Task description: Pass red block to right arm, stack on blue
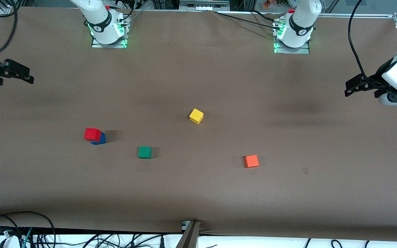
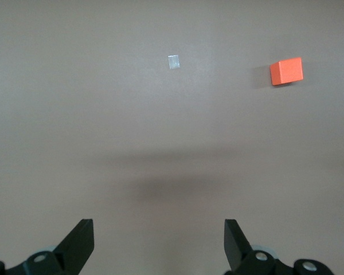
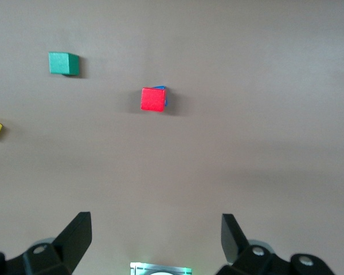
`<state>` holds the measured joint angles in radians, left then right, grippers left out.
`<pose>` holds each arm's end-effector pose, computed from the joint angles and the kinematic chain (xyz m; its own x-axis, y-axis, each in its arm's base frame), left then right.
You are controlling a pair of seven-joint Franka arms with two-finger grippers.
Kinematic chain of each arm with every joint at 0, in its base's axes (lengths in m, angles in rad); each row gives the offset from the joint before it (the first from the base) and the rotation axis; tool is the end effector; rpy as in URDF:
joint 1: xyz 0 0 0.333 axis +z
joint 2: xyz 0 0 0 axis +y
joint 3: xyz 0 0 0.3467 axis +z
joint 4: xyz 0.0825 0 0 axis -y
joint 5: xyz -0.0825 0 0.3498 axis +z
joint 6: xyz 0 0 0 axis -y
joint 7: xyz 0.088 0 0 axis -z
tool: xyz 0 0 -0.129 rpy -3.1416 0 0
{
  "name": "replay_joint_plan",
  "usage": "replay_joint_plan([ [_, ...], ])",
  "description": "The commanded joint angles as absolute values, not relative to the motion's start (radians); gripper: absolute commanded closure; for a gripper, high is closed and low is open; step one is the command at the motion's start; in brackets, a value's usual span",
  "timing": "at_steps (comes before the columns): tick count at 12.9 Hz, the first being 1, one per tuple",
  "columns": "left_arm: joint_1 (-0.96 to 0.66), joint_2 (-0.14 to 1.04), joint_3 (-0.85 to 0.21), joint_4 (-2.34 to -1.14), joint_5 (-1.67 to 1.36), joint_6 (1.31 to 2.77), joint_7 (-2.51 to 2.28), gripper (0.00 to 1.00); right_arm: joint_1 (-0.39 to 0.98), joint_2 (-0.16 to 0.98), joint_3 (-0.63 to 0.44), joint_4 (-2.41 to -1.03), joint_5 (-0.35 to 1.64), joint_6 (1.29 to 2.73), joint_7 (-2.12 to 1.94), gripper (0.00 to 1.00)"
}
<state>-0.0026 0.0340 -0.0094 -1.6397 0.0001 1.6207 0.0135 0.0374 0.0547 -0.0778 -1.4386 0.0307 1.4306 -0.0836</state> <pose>0.5317 -0.0063 0.5893 0.9983 -0.0255 -0.0530 -0.0255 -0.9997 0.0009 0.5232 -0.0154 0.6499 0.9971 0.0474 -0.0600 0.0455 -0.9985 -0.0315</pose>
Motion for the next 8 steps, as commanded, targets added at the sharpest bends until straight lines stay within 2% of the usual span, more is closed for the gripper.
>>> replay_joint_plan([
  [1, -0.003, 0.043, -0.014, -1.614, 0.017, 1.595, 0.011, 0.00, 0.012, -0.008, -0.051, -1.486, 0.014, 1.424, -0.080, 0.00],
  [3, -0.005, 0.043, -0.014, -1.614, 0.017, 1.595, 0.012, 0.00, 0.012, -0.006, -0.029, -1.482, -0.017, 1.373, -0.075, 0.00],
  [8, -0.008, 0.043, -0.018, -1.612, 0.018, 1.595, 0.011, 0.00, 0.012, 0.011, -0.020, -1.476, -0.018, 1.351, -0.075, 0.00],
])
